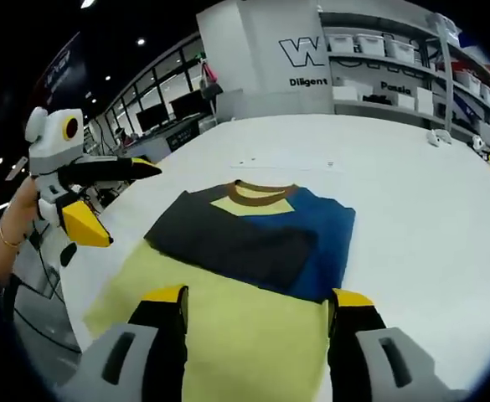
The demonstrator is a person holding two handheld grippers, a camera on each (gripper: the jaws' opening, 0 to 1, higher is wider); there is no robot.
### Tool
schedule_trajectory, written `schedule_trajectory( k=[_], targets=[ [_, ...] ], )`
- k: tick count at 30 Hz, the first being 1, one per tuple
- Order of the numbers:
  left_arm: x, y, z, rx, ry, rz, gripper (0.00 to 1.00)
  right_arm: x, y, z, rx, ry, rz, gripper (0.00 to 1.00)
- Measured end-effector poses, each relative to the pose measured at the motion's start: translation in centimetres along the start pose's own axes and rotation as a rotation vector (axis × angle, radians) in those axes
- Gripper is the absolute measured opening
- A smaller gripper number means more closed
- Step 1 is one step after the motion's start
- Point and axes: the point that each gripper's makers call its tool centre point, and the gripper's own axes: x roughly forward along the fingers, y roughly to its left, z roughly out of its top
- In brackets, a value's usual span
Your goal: Fold the garment on the visible template until the final outline fits inside the template.
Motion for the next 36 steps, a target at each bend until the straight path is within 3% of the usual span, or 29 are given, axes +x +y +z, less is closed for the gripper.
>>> schedule_trajectory(
  k=[3,8,11,19,27,31,36],
  targets=[
    [-0.8,0.0,-0.3,-0.008,-0.01,0.009,0.99,0.9,-0.4,-0.1,0.005,0.013,-0.002,0.59],
    [-2.7,0.7,-2.0,-0.041,-0.011,0.053,0.99,2.2,-0.7,-0.4,0.003,0.04,-0.008,0.54],
    [-3.0,0.8,-2.6,-0.045,-0.008,0.063,0.99,2.6,-0.8,-0.5,0.0,0.044,-0.008,0.45],
    [-5.6,1.9,-8.0,-0.152,0.035,0.122,0.98,4.9,-2.2,-1.2,0.003,0.072,-0.044,0.29],
    [-6.8,2.1,-9.1,-0.154,0.05,0.143,0.97,6.1,-2.6,-1.6,0.006,0.099,-0.06,0.21],
    [-7.1,1.9,-9.3,-0.152,0.053,0.141,0.96,6.5,-2.3,-2.1,-0.006,0.118,-0.065,0.09],
    [-7.9,2.0,-9.9,-0.151,0.064,0.147,0.95,6.6,-2.7,-1.8,0.003,0.117,-0.077,0.02]
  ],
)
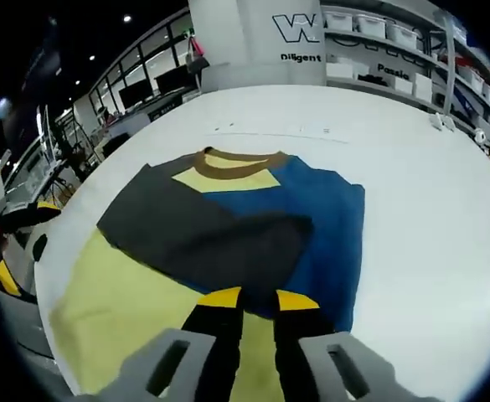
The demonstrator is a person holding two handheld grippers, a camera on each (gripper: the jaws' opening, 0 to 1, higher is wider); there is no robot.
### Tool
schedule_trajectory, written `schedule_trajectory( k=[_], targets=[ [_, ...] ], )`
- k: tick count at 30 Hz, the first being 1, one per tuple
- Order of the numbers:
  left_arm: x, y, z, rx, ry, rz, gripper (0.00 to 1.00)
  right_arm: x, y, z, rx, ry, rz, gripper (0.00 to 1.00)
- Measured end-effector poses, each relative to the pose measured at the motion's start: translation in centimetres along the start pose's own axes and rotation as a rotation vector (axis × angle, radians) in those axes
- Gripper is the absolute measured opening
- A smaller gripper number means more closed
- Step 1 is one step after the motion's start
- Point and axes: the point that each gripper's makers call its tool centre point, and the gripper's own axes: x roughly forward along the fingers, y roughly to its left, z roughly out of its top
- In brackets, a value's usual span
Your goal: Fold the garment on the visible template until the final outline fits inside the template.
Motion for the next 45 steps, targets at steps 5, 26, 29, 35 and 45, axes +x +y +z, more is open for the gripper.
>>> schedule_trajectory(
  k=[5,26,29,35,45],
  targets=[
    [-0.5,0.1,-0.6,-0.005,0.012,-0.007,0.95,-0.9,-0.4,0.0,-0.002,0.002,-0.01,0.0],
    [-2.7,0.6,-3.7,-0.027,0.07,0.004,0.95,-2.2,-0.4,-2.2,-0.059,0.082,-0.048,0.0],
    [-3.0,1.1,-3.5,-0.035,0.063,0.016,0.94,-2.8,-0.1,-1.0,0.003,0.004,-0.02,0.07],
    [-3.6,1.3,-2.8,-0.046,0.041,0.027,0.95,-5.1,-0.5,0.3,0.048,-0.081,-0.028,0.44],
    [-4.2,0.6,-2.0,-0.062,0.006,0.02,0.96,-8.0,0.9,-1.3,0.032,-0.081,0.005,0.88]
  ],
)
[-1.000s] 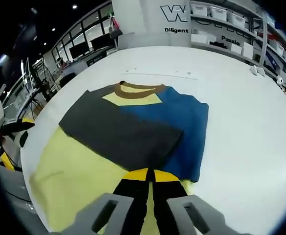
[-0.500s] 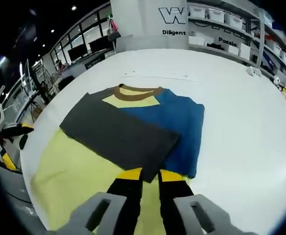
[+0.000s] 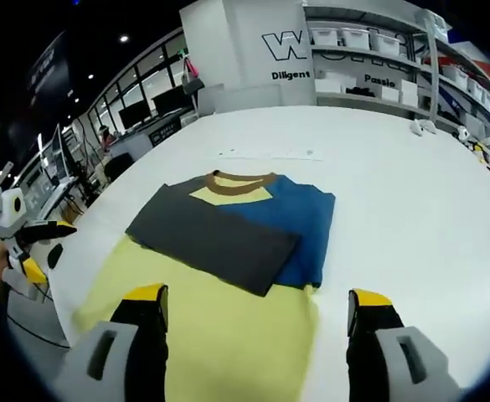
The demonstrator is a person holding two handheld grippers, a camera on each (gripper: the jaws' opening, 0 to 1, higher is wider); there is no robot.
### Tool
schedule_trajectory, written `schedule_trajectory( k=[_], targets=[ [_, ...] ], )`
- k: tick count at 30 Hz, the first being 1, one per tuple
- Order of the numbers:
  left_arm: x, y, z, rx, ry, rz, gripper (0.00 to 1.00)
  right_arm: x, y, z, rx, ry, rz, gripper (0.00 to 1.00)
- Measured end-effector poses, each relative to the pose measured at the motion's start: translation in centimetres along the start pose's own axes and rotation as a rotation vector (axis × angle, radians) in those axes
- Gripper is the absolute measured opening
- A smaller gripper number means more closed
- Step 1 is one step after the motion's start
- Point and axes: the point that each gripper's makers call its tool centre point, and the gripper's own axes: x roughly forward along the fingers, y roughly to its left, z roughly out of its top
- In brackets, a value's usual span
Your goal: Fold the garment on the visible template until the final outline fits inside the template.
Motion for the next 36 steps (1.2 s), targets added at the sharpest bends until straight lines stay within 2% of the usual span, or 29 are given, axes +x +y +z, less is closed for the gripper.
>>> schedule_trajectory(
  k=[5,7,9,12,14,20,30,36],
  targets=[
    [-0.4,-0.6,-0.3,0.0,0.005,-0.008,0.97,-1.5,0.7,-1.3,-0.009,0.017,0.015,0.96],
    [-0.6,-0.7,-0.7,0.002,0.015,-0.009,0.96,-1.9,0.9,-1.8,-0.015,0.03,0.022,0.94],
    [-0.8,-0.9,-1.3,-0.016,0.028,-0.021,0.95,-2.6,1.3,-2.2,-0.027,0.038,0.033,0.92],
    [-1.1,-1.1,-2.0,-0.031,0.029,-0.028,0.96,-3.2,1.7,-3.0,-0.032,0.048,0.041,0.98],
    [-1.3,-1.1,-2.6,-0.038,0.044,-0.023,0.95,-3.6,1.9,-3.5,-0.041,0.057,0.045,0.97],
    [-1.7,-1.2,-4.8,-0.029,0.092,-0.015,0.94,-4.6,2.2,-6.2,-0.055,0.103,0.044,0.98],
    [-2.1,-1.3,-8.5,-0.031,0.177,0.0,0.9,-6.6,2.8,-10.5,-0.038,0.175,0.053,0.94],
    [-2.1,-1.5,-10.2,-0.059,0.212,-0.002,0.86,-7.3,3.1,-12.0,-0.052,0.198,0.054,0.89]
  ],
)
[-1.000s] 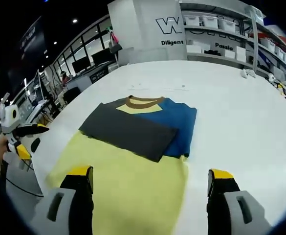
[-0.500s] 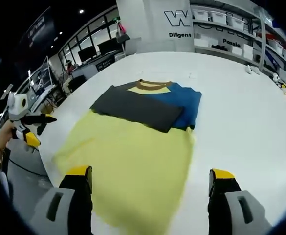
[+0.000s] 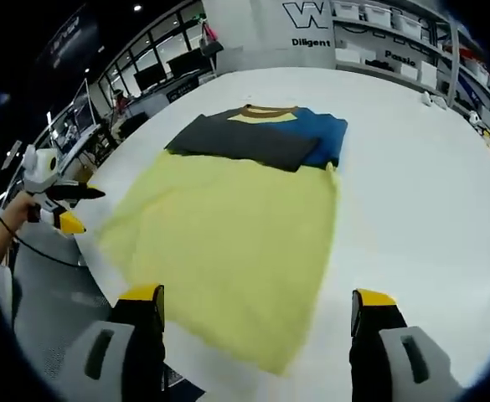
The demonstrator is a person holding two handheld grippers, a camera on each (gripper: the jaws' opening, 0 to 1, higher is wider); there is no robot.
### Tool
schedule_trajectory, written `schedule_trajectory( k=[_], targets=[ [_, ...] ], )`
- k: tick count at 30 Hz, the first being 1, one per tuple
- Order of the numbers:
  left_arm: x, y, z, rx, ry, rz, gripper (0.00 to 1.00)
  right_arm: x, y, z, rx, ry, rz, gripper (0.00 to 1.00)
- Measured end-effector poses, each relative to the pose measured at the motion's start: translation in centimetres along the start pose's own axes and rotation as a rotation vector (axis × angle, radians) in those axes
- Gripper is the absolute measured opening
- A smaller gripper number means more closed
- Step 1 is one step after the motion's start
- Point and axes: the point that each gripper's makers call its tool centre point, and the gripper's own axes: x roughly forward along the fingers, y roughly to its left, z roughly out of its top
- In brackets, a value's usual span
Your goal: Fold the garment on the visible template until the final outline fits inside the template.
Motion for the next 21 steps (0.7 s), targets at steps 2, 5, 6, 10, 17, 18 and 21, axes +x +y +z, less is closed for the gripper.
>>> schedule_trajectory(
  k=[2,5,6,10,17,18,21],
  targets=[
    [0.1,0.1,-0.5,-0.016,0.015,0.009,0.84,-0.1,0.0,-0.6,0.005,0.006,0.001,0.83],
    [0.4,-0.2,-1.1,-0.021,0.028,0.015,0.8,-0.1,-0.1,-1.6,0.008,0.02,-0.012,0.78],
    [0.5,-0.3,-1.4,-0.018,0.038,0.017,0.78,-0.1,-0.1,-2.1,0.009,0.028,-0.014,0.76],
    [0.7,-0.5,-2.1,-0.026,0.053,0.027,0.72,-0.2,-0.3,-3.2,0.019,0.04,-0.023,0.69],
    [1.0,-0.2,-2.7,-0.028,0.062,0.054,0.57,-0.6,-0.8,-4.4,0.027,0.049,-0.05,0.53],
    [1.0,-0.1,-2.7,-0.026,0.064,0.06,0.55,-0.6,-0.9,-4.6,0.024,0.053,-0.056,0.52],
    [1.0,0.0,-2.8,-0.01,0.068,0.073,0.52,-0.7,-1.1,-4.7,0.027,0.06,-0.072,0.47]
  ],
)
